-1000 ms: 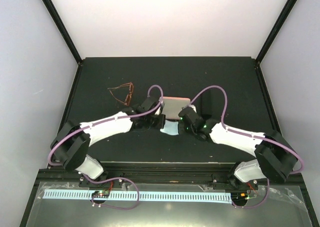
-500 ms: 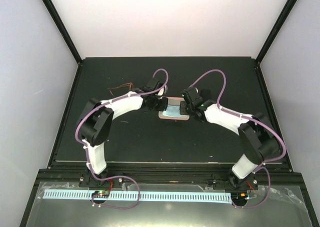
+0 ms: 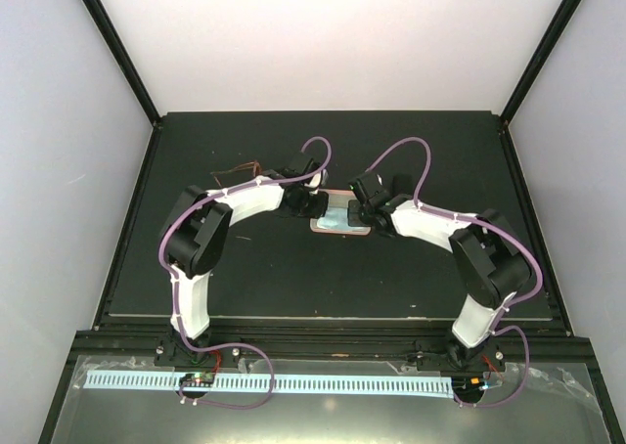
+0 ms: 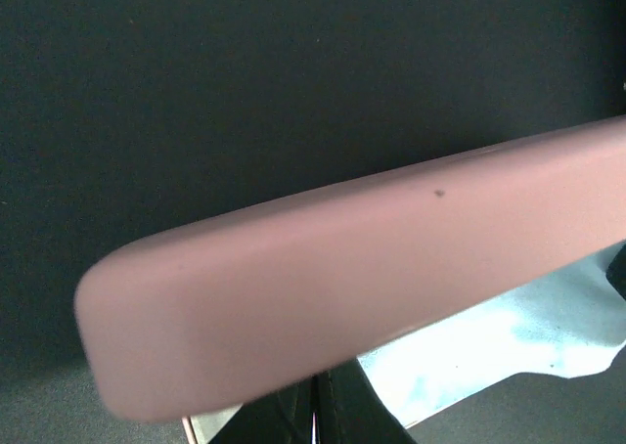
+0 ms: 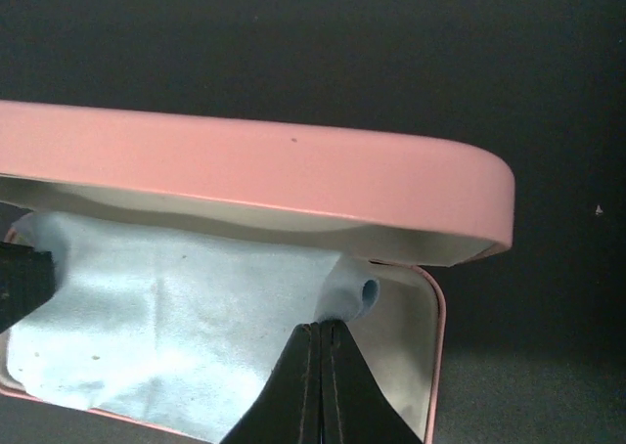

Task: Organize the sunglasses
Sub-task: Place the glasses cleaning cloth in the sunglasses case.

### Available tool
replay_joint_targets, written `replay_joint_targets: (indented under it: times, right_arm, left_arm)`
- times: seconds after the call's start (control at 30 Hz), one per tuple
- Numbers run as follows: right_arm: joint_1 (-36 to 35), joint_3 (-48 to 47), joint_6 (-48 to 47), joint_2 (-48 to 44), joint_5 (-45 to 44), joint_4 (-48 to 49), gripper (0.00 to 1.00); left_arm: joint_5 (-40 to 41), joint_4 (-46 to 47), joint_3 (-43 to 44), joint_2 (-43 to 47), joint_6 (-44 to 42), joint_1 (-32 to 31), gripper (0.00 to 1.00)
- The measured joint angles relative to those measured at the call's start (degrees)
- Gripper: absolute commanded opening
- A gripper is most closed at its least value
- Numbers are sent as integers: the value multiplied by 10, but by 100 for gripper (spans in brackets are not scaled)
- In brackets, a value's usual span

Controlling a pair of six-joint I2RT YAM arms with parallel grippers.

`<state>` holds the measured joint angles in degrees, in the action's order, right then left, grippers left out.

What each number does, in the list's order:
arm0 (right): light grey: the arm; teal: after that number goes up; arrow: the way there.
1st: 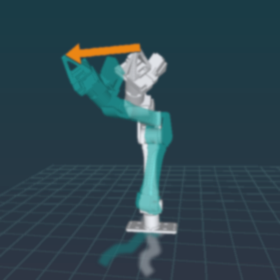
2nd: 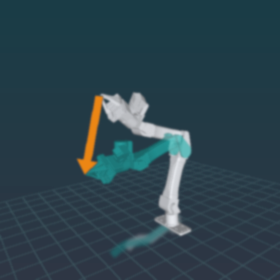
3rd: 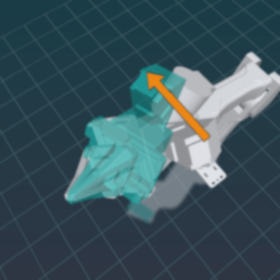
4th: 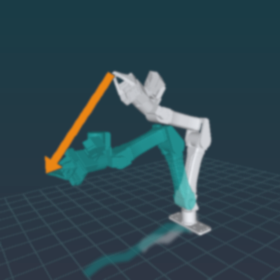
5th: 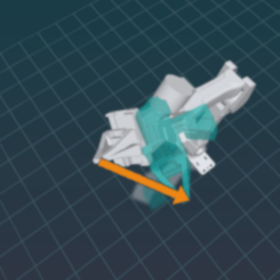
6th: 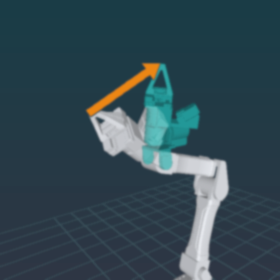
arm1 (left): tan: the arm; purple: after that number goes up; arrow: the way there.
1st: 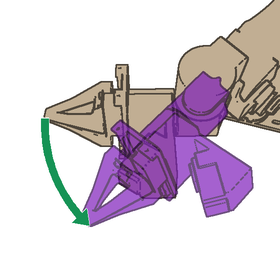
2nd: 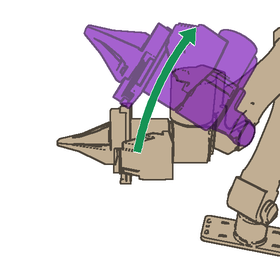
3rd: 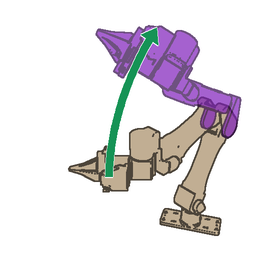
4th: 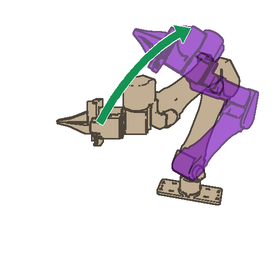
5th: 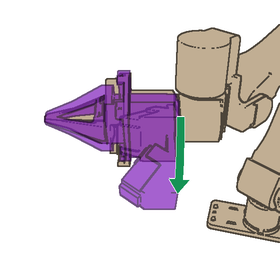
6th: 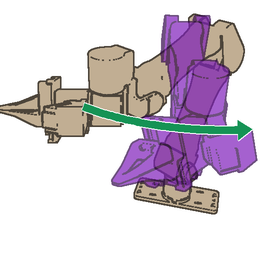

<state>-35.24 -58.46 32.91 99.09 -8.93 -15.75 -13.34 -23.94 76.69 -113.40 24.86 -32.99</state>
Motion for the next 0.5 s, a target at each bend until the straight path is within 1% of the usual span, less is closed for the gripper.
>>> replay_joint_targets:
  times: [0.1, 0.13, 0.2, 0.3, 0.33, 0.43, 0.5]
  right_arm:
    - [0, 0, 0, 9, -5, 1, 3]
    - [0, 0, 0, 12, -7, 1, 5]
    - [0, 0, 0, 15, -11, -1, 15]
    - [0, 1, 0, 15, -17, -2, 29]
    - [0, 1, -2, 15, -19, -2, 31]
    - [0, 5, 1, 12, -28, -1, 32]
    - [0, 14, 0, 4, -30, -2, 30]
  left_arm:
    - [0, -2, 0, -3, 0, 0, 2]
    - [0, -2, 0, -3, 1, 0, 2]
    - [3, -3, 0, -3, 3, 0, 3]
    - [11, -4, 0, -3, 3, 0, 20]
    - [16, -5, 0, -3, 5, 0, 22]
    - [32, -12, -1, 1, 8, 0, 24]
    - [40, -13, -5, 10, 8, 0, 23]
